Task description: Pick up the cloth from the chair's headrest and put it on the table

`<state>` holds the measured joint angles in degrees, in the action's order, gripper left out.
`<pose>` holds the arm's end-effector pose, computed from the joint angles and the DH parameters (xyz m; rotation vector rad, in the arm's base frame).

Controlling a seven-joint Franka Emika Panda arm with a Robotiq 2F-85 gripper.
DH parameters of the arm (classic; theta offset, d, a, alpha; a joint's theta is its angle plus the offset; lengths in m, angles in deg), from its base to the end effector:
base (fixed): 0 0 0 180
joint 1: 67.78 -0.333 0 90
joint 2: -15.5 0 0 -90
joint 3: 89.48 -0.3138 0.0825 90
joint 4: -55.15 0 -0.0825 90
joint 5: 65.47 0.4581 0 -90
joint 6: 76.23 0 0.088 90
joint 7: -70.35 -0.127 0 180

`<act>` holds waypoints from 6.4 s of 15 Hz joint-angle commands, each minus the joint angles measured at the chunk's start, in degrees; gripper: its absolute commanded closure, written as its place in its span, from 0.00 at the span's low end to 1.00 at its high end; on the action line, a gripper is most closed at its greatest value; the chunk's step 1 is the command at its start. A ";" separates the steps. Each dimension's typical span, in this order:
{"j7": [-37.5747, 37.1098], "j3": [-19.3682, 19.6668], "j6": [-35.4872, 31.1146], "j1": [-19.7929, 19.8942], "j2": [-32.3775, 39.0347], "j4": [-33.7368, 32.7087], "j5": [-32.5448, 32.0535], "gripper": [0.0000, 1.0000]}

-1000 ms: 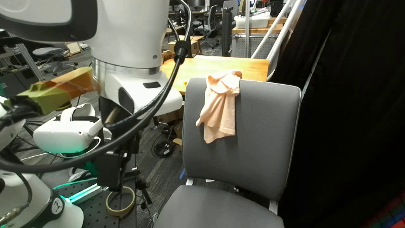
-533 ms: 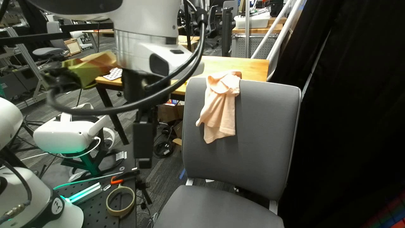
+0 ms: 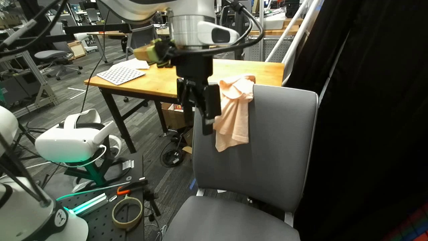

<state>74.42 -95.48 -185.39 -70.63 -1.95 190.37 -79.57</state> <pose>0.4953 0.0537 0.3802 2.8355 0.4538 -0.2060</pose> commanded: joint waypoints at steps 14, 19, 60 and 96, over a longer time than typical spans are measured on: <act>38.60 -4.53 -3.71 -6.64 22.90 -30.63 4.70 0.00; 48.31 -5.09 -3.05 -6.59 28.46 -33.39 6.45 0.00; 48.43 -6.68 -5.46 -8.65 30.79 -39.26 3.53 0.91; 61.99 -17.55 -12.69 -21.76 46.48 -53.82 3.92 0.70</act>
<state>136.10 -114.13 -198.33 -91.45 44.43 137.09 -76.23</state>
